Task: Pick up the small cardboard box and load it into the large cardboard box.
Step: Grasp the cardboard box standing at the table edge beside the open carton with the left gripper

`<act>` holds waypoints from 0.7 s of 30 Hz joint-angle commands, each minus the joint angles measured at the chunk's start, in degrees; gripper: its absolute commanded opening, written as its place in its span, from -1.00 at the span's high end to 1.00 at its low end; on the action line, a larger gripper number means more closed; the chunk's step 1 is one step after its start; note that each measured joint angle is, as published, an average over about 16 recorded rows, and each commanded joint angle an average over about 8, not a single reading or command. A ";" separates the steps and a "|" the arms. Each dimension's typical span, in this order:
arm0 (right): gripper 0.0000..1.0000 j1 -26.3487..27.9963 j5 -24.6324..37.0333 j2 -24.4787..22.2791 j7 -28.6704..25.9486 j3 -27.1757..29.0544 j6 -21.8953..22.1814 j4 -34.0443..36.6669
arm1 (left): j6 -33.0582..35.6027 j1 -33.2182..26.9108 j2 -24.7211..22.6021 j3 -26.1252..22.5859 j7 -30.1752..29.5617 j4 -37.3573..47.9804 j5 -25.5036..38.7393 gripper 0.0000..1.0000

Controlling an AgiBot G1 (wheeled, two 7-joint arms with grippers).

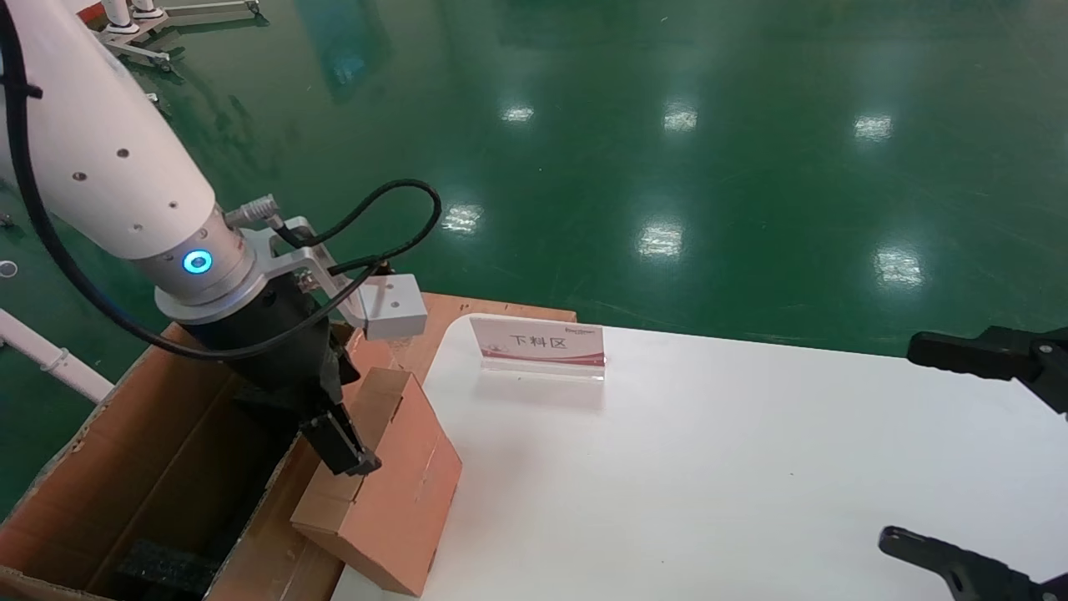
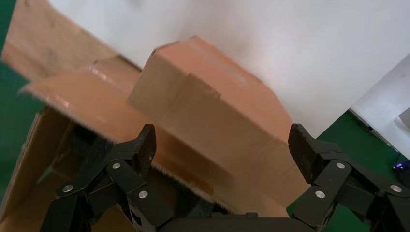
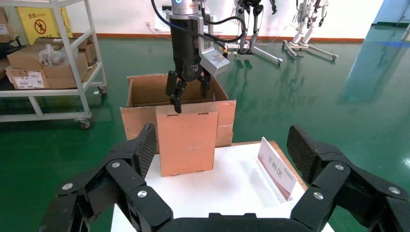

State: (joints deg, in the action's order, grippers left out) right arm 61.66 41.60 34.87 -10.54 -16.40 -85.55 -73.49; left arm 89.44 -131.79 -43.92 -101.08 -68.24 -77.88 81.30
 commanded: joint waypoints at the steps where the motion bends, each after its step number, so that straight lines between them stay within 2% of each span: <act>1: -1.00 0.00 -0.01 0.00 0.00 -0.01 0.00 0.00 | -0.01 -1.03 -0.58 -1.53 -1.80 -0.01 -0.20 -1.00; 13: -1.00 0.01 -0.04 -0.02 0.03 -0.05 0.02 0.00 | -1.16 -2.43 -3.08 -8.10 -8.42 0.03 -1.77 -1.00; 21: -1.00 0.02 -0.06 -0.04 0.04 -0.08 0.04 0.00 | -2.19 -2.53 -3.38 -10.09 -10.70 0.03 -2.87 -1.00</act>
State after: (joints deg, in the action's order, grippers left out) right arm 61.68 41.54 34.84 -10.50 -16.49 -85.51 -73.49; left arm 87.23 -134.31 -47.16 -110.97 -78.62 -77.85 78.31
